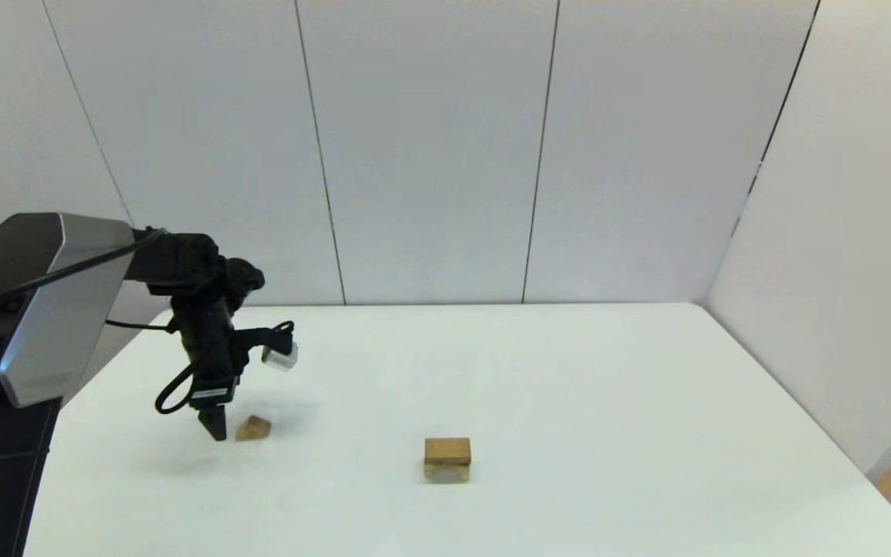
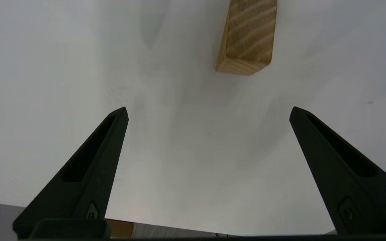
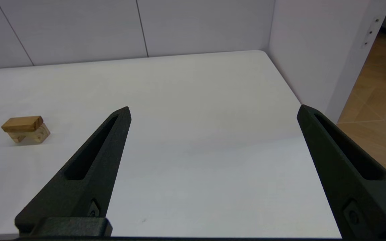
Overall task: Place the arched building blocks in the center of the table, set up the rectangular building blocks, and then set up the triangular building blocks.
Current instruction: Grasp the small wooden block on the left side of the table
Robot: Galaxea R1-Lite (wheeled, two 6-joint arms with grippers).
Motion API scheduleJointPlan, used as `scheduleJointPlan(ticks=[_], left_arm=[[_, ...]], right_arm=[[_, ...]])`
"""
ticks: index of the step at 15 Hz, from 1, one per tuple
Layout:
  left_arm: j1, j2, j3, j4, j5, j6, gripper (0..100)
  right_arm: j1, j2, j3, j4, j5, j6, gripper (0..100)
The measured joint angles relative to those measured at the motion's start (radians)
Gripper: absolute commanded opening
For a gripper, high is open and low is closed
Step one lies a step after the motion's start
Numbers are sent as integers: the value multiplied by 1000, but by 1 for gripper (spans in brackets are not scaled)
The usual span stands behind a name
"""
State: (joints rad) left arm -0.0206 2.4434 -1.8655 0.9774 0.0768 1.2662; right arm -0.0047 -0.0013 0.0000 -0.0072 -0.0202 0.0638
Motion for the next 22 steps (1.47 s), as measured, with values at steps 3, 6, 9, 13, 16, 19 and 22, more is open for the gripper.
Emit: scheduleJointPlan(ticks=[3,6,9,13,16,19,22], left_arm=[[-21,18,-7,0,-2,-2,100],[-41,37,-9,1,-4,-3,100],[-56,54,-16,4,-6,-6,100],[-59,67,-36,35,-11,-6,100],[-61,71,-41,36,-14,-6,0],[-60,72,-45,36,-14,-6,0],[-61,73,-46,51,-15,-6,0]], right_arm=[[0,0,0,0,0,0,100],[0,0,0,0,0,0,100],[0,0,0,0,0,0,100],[0,0,0,0,0,0,100],[0,0,0,0,0,0,100],[0,0,0,0,0,0,100],[0,0,0,0,0,0,100]])
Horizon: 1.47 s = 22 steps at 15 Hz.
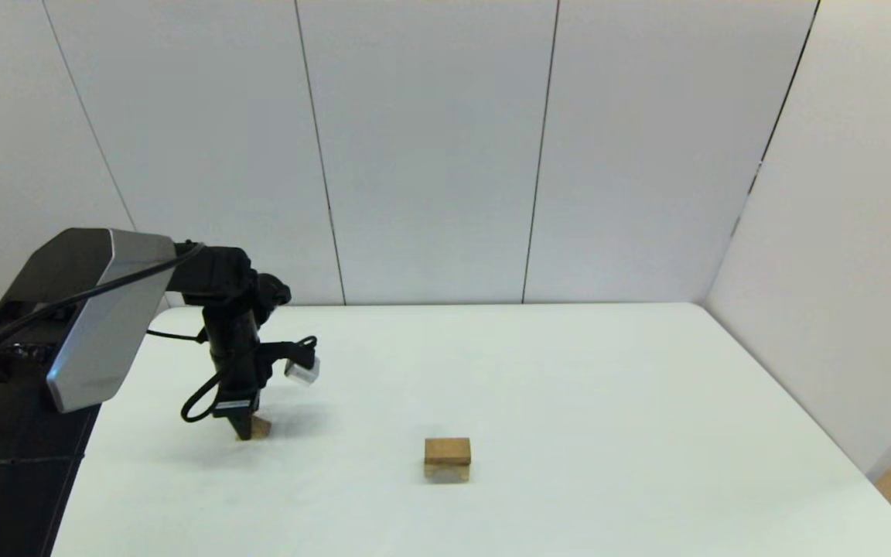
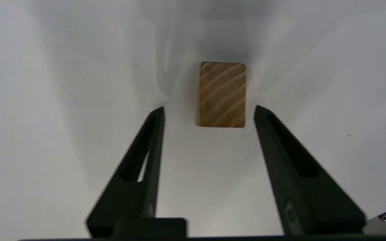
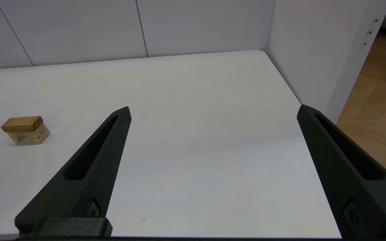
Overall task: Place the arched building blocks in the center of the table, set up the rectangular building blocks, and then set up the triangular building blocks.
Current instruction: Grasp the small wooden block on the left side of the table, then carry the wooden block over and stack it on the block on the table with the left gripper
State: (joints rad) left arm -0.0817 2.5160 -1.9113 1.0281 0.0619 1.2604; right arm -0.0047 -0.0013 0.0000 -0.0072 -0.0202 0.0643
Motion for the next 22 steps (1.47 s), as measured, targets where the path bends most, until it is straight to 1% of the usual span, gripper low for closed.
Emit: scheduleJointPlan(ticks=[2,6,10,12,14,18,22], left_arm=[[0,0,0,39,1,1,0],[-3,-7,-7,50,-6,0,0],[-9,-43,-42,50,-69,-7,0],[-28,-74,-51,43,-128,-53,0],[-67,-112,-57,21,-174,-123,0],[-195,-184,-60,-24,-181,-218,0],[-372,-216,-61,-74,-177,-310,0]], right_arm=[[0,0,0,0,0,0,100],[0,0,0,0,0,0,100],[0,0,0,0,0,0,100],[0,0,0,0,0,0,100],[0,0,0,0,0,0,100],[0,0,0,0,0,0,100],[0,0,0,0,-1,0,100]])
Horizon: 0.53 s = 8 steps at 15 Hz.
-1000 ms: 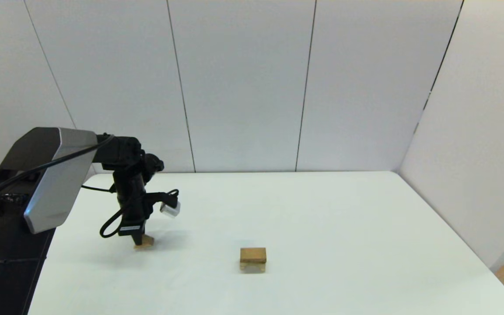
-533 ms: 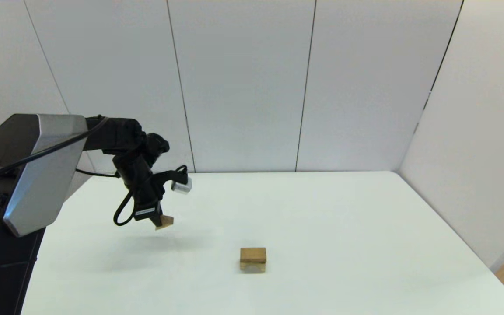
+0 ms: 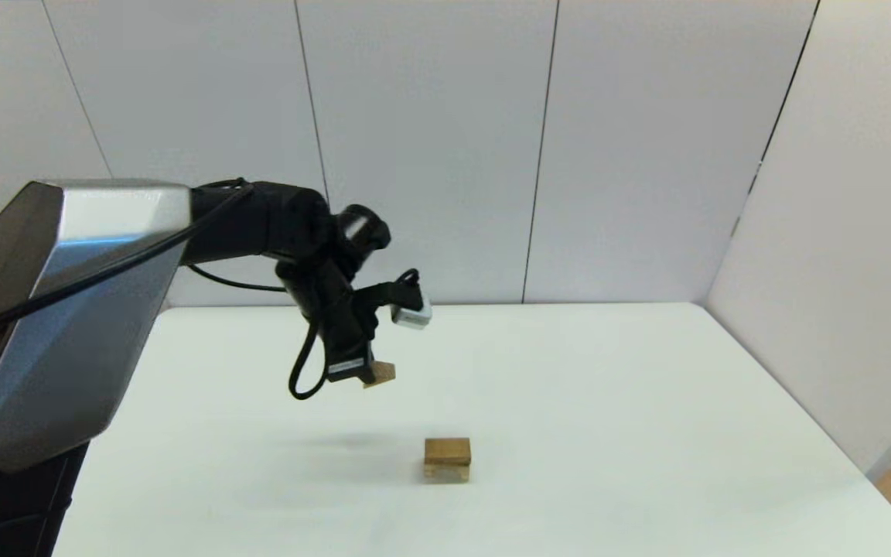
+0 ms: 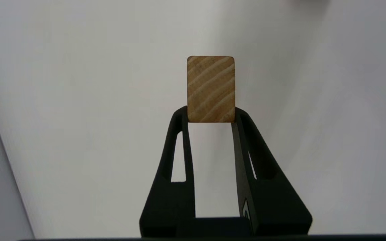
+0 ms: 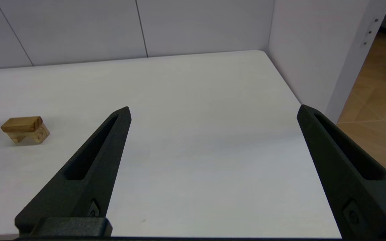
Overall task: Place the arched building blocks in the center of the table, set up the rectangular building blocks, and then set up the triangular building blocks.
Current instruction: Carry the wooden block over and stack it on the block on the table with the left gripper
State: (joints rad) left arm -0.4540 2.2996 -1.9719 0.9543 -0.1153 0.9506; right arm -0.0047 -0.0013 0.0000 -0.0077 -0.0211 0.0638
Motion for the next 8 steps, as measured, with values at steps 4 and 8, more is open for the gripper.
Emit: scheduleJointPlan(ticks=[4,8], left_arm=[[-159,9,0,-43,1,-50,0],[-242,29,-1,-53,3,-45,0]], right_arm=[[0,0,0,0,1,0,100],[0,0,0,0,0,0,100]])
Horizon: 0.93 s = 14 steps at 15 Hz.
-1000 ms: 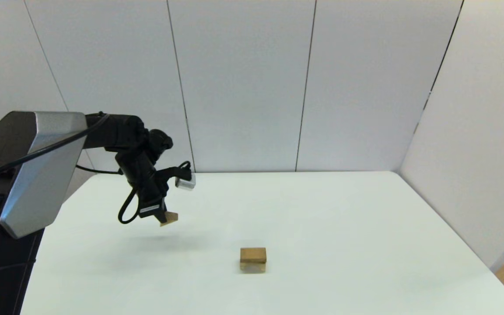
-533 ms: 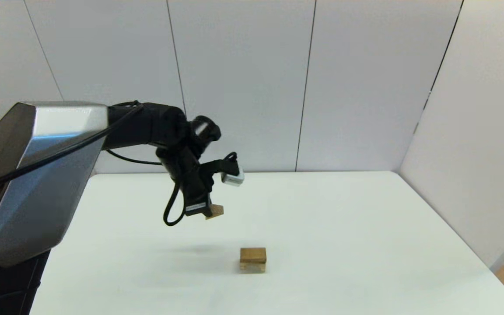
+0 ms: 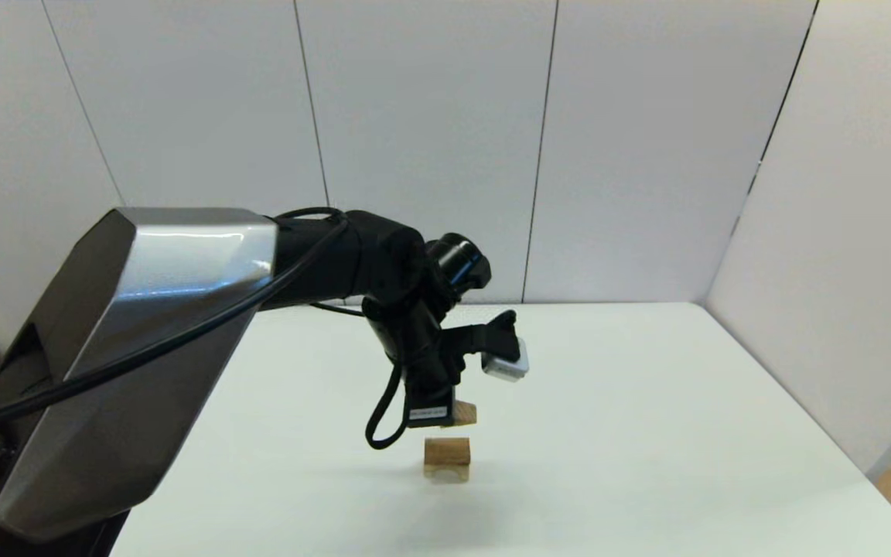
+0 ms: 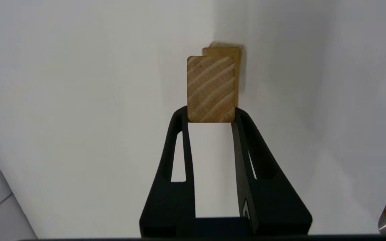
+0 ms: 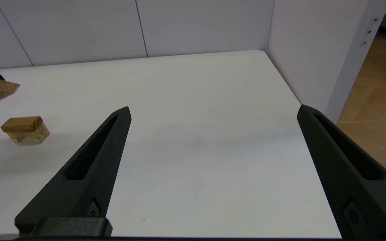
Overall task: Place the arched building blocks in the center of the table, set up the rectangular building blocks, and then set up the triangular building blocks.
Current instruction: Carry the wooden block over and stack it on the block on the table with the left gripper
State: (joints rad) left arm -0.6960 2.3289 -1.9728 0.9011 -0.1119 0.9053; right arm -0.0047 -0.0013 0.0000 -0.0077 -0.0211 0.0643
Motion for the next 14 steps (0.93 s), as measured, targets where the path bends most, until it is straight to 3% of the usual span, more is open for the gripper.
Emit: scheduleJointPlan(ticks=[3,8,14], left_arm=[[-24,18,0,6,13,0,0],[-32,41,0,10,155,3,0],[-43,53,0,52,165,5,0]], right_arm=[[0,0,0,0,0,0,100],[0,0,0,0,0,0,100],[0,0,0,0,0,0,100]])
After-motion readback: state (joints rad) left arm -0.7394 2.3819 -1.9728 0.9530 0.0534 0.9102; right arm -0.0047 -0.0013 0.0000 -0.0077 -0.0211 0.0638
